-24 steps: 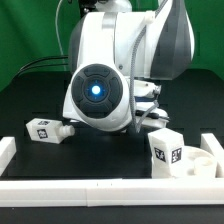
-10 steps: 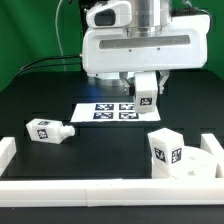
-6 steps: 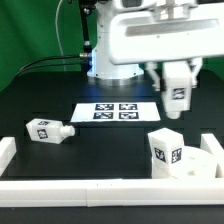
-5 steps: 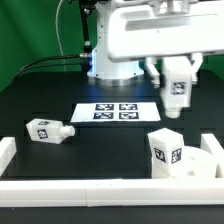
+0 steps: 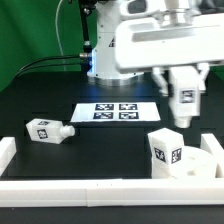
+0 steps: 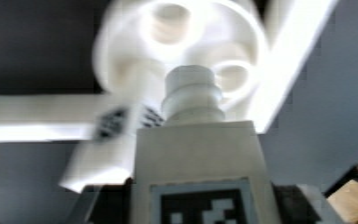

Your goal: Assemble stool

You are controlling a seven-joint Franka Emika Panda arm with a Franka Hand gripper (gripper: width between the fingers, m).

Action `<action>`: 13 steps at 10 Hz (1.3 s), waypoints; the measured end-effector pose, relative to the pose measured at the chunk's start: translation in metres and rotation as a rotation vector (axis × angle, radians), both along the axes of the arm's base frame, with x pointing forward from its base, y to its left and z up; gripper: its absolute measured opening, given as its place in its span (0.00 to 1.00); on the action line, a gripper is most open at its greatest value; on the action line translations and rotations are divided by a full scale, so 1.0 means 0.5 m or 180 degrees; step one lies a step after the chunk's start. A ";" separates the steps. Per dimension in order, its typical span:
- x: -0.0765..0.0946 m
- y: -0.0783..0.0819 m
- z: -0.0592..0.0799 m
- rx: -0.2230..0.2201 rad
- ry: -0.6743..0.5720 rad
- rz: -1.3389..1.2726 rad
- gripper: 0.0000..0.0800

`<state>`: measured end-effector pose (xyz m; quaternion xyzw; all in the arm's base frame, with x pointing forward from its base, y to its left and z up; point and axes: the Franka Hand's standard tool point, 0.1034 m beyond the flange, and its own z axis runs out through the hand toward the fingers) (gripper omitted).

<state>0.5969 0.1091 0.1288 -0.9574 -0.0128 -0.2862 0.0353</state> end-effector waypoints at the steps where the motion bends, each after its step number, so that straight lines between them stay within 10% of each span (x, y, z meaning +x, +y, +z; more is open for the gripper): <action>1: 0.018 0.031 -0.006 0.0108 -0.0084 -0.0113 0.42; 13: 0.021 0.006 -0.093 -0.0064 -0.0049 -0.0093 0.42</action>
Offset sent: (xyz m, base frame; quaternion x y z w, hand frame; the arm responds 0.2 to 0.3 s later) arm 0.0000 0.0000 0.0000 0.0000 0.0000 0.0000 1.0000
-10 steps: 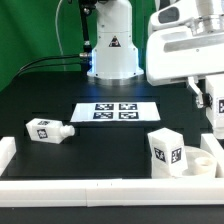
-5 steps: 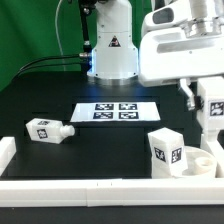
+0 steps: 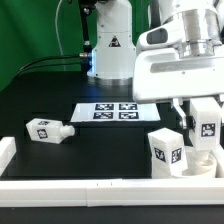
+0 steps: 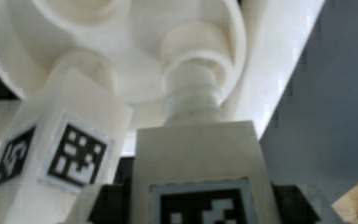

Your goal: Assemble stool

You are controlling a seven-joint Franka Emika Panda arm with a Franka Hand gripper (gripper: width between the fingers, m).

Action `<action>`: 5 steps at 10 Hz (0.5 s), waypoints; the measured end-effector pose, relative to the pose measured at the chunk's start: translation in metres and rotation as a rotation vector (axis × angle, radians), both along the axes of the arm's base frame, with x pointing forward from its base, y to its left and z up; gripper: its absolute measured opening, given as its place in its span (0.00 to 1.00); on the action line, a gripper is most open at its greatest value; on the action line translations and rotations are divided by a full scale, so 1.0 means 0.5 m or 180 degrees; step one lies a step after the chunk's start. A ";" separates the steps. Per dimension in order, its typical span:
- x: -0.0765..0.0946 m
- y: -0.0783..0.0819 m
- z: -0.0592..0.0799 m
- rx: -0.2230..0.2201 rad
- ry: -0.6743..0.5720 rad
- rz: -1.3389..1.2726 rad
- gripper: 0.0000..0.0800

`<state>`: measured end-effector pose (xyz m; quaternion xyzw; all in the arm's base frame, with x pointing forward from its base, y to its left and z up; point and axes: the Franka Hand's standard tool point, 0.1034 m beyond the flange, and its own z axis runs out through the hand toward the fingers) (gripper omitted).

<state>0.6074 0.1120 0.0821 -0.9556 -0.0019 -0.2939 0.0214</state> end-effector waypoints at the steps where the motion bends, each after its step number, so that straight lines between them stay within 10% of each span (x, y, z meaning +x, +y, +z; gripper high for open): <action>1: -0.001 -0.001 -0.004 -0.0004 0.0004 -0.0001 0.42; 5: 0.001 0.012 -0.018 -0.0004 0.0026 0.0025 0.42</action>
Offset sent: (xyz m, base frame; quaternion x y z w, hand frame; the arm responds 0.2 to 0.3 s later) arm 0.0058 0.0084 -0.0102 0.0026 0.0222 0.0000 0.9998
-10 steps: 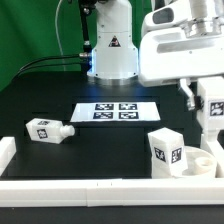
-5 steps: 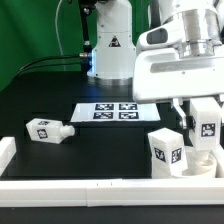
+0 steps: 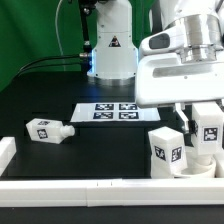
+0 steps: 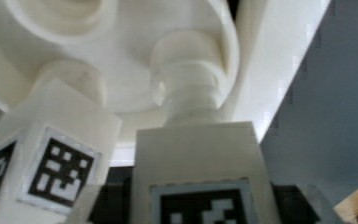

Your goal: Assemble stool

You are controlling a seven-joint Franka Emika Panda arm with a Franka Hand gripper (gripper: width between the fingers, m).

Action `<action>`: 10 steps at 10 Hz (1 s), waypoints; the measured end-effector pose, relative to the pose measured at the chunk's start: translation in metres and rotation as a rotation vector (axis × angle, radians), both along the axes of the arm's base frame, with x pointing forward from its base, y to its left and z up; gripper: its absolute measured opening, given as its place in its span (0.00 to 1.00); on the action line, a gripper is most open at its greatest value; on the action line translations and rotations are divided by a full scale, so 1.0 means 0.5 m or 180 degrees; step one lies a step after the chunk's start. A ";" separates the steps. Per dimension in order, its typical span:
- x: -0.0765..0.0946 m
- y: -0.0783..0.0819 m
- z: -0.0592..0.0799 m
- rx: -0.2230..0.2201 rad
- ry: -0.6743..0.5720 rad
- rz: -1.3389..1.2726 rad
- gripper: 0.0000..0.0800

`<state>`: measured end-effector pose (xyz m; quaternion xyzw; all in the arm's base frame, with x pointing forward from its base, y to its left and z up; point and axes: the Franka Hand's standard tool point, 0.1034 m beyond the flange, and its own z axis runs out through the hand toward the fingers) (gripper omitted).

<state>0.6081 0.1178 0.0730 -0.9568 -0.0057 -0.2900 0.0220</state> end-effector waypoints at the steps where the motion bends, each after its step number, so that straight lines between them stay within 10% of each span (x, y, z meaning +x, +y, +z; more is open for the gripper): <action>1: 0.000 0.000 -0.001 -0.0001 0.0002 0.0001 0.42; 10: -0.023 0.005 -0.034 -0.0002 0.0097 -0.0060 0.42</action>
Offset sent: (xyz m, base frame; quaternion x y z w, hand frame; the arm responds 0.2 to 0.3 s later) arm -0.0082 0.0012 -0.0104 -0.0258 0.0034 0.0030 0.9997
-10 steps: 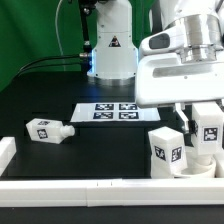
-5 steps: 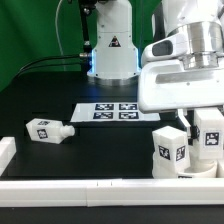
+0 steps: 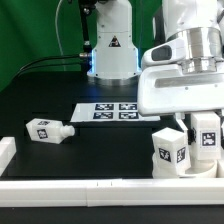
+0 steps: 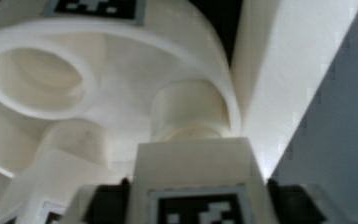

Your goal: Assemble stool

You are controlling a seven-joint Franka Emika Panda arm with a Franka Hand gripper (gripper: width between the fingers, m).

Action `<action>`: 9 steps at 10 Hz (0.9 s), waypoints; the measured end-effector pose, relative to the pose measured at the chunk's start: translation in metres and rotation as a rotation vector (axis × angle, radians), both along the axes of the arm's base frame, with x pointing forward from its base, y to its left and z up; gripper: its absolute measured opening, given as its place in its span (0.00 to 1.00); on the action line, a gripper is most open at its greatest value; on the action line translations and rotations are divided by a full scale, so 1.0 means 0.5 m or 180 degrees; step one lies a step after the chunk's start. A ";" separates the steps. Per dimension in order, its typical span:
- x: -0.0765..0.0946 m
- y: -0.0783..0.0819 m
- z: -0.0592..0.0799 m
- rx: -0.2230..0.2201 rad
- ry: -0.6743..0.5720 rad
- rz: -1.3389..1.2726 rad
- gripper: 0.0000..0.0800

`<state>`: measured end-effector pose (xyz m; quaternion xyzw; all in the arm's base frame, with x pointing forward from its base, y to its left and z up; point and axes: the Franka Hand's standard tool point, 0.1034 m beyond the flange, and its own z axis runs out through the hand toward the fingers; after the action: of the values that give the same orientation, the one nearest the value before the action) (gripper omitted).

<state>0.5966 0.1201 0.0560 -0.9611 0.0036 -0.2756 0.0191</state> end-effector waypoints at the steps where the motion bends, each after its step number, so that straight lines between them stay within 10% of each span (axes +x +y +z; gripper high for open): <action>1: 0.000 0.000 0.000 0.0000 0.0000 0.0000 0.66; 9: 0.014 0.003 0.032 0.0267 0.1409 -0.0112 0.81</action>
Offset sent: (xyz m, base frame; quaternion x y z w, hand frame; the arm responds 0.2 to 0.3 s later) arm 0.0122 -0.0072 0.0407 -0.0205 -0.0734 0.0299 0.9966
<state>0.6033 0.1216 0.0721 -0.9963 0.0359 -0.0579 0.0530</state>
